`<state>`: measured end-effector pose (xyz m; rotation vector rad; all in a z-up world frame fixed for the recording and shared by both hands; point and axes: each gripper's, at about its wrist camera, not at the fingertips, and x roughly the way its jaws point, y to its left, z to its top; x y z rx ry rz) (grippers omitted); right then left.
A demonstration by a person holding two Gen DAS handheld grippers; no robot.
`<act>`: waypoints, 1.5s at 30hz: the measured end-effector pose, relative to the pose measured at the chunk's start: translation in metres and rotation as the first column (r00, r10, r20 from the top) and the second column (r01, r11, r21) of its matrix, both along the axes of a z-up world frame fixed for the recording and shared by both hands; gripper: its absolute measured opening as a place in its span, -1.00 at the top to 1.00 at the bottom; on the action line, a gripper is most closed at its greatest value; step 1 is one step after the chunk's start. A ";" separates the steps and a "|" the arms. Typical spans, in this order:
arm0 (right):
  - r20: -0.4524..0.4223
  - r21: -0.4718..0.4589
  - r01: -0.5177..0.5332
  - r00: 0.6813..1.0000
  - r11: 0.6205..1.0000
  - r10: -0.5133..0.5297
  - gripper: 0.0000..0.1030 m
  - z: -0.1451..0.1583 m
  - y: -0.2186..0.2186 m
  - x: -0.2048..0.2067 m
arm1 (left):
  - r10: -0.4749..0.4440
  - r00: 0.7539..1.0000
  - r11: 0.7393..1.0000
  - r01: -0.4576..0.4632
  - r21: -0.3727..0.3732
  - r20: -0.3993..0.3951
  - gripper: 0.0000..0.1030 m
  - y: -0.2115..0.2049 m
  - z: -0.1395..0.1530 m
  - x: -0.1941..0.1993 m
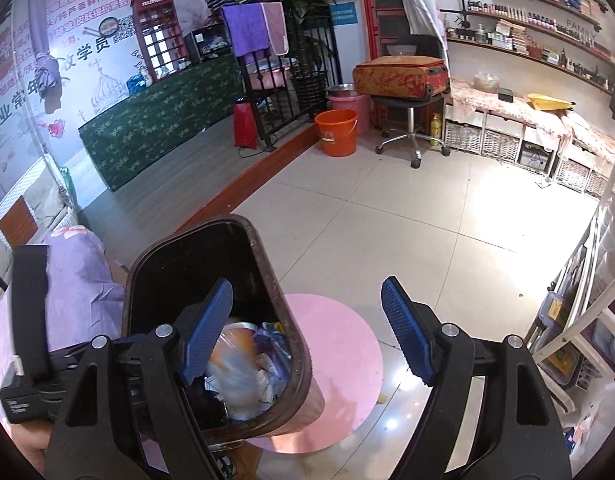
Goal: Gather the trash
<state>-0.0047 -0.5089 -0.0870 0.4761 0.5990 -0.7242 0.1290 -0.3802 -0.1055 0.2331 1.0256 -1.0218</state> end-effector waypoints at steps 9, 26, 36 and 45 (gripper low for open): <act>0.024 -0.052 0.026 0.999 0.998 -0.025 -0.68 0.016 0.009 -0.004 | 0.061 0.987 0.994 -0.047 -0.094 0.150 -0.88 0.057 0.041 -0.013; 0.071 -0.163 -0.249 0.962 0.955 0.263 -0.89 0.042 0.162 0.044 | 0.493 0.726 0.866 -0.464 -0.188 0.480 -0.88 0.232 0.089 -0.045; 0.136 -0.321 -0.360 0.898 0.876 0.419 -0.89 0.053 0.261 0.032 | 0.643 0.598 0.754 -0.603 -0.261 0.479 -0.88 0.300 0.101 -0.077; 0.129 -0.388 -0.411 0.862 0.825 0.490 -0.89 0.053 0.308 0.002 | 0.725 0.503 0.672 -0.668 -0.321 0.471 -0.88 0.334 0.100 -0.098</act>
